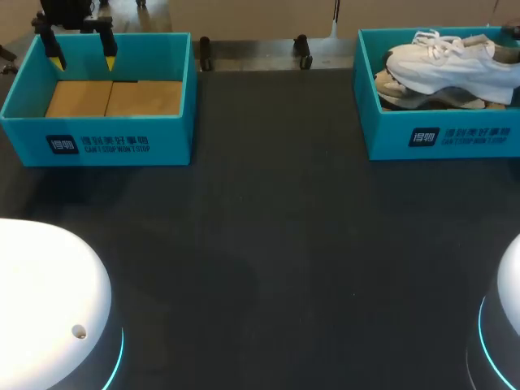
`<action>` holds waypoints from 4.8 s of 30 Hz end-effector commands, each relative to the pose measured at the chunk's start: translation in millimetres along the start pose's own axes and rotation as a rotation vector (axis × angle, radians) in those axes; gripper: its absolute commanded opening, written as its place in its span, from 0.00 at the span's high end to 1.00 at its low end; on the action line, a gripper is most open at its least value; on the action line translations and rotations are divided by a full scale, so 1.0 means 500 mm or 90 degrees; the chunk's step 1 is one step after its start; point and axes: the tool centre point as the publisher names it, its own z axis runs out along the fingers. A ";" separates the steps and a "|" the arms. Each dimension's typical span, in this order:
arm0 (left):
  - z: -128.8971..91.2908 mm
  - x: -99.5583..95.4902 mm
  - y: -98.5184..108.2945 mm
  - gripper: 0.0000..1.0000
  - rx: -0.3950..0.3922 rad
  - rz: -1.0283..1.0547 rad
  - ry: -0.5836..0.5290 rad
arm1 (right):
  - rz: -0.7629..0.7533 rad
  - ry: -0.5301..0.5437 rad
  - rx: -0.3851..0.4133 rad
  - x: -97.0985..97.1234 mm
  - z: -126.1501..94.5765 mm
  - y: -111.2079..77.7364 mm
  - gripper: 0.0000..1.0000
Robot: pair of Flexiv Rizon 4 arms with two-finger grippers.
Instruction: Take the shoe out of the shoebox, open the shoe tongue, remove and reinsert the insole, then place the shoe into the shoebox
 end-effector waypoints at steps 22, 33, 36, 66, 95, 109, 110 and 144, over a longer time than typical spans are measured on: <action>0.000 0.000 0.000 0.00 0.000 0.000 0.000 | -0.055 -0.015 -0.028 -0.018 -0.099 -0.171 1.00; 0.000 0.000 0.000 0.00 0.000 0.000 0.000 | -0.069 -0.021 -0.024 -0.007 -0.102 -0.275 1.00; 0.000 0.000 0.000 0.00 0.000 0.000 0.000 | -0.069 -0.021 -0.024 -0.007 -0.102 -0.275 1.00; 0.000 0.000 0.000 0.00 0.000 0.000 0.000 | -0.047 -0.045 -0.057 0.052 -0.082 -0.492 1.00; 0.000 0.000 0.000 0.00 0.000 0.000 0.000 | -0.060 -0.071 -0.039 0.110 -0.048 -0.675 1.00; 0.000 0.000 0.000 0.00 0.000 0.000 0.000 | -0.069 -0.090 -0.085 0.165 -0.022 -0.792 1.00; 0.000 0.000 0.000 0.00 0.000 0.000 0.000 | -0.082 -0.079 -0.084 0.165 -0.019 -0.799 1.00; 0.000 0.000 0.000 0.00 0.000 0.000 0.000 | -0.183 -0.084 -0.064 0.237 0.049 -0.984 1.00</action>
